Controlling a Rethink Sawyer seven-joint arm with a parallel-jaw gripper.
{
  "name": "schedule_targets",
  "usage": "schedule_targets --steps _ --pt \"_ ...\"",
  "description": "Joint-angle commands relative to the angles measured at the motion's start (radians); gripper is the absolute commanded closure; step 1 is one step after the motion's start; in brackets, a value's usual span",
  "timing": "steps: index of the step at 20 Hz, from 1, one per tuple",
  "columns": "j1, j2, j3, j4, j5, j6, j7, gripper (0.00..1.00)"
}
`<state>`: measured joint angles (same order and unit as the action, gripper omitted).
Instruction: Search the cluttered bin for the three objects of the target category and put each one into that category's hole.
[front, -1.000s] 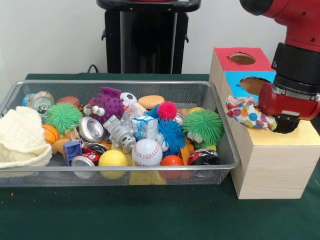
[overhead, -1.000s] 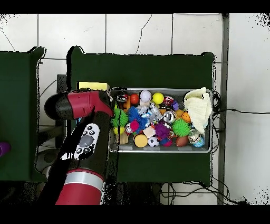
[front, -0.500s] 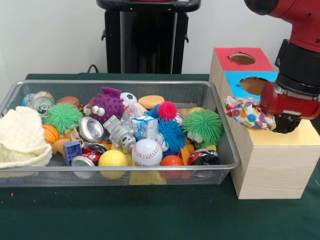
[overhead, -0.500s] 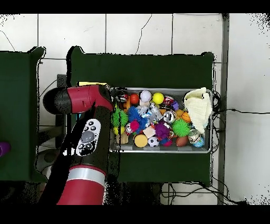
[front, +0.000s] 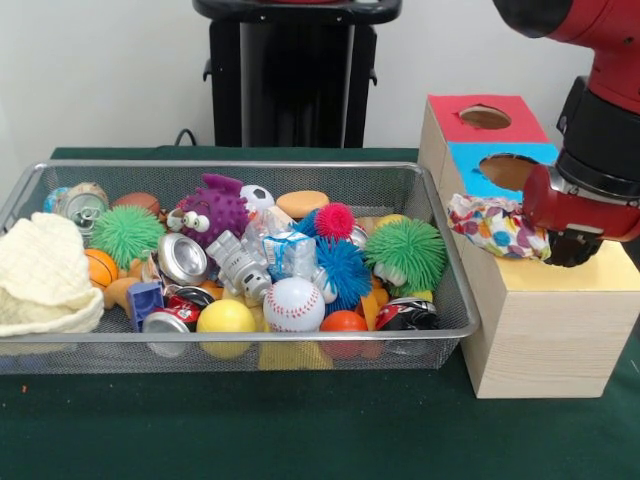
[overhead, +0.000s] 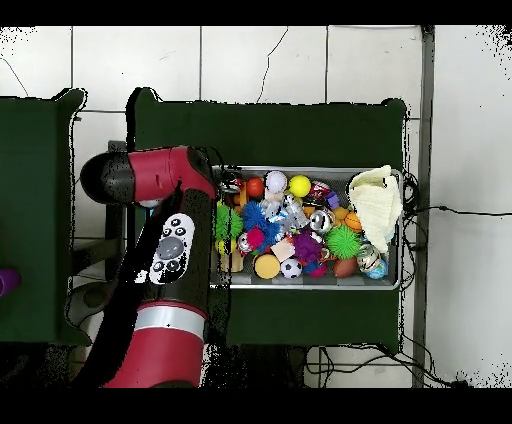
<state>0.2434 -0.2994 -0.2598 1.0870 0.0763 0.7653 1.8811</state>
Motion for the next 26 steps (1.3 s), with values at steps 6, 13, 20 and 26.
schedule_targets --steps 6,13,20,26 --pt "-0.079 0.012 0.056 -0.159 -0.029 0.174 0.000 0.00" --pt "-0.090 0.008 0.052 -0.219 -0.023 0.263 0.001 0.00" --pt "-0.098 0.003 0.052 -0.262 -0.022 0.329 -0.001 0.00" --pt "-0.106 -0.001 0.057 -0.293 -0.025 0.384 -0.016 0.00"
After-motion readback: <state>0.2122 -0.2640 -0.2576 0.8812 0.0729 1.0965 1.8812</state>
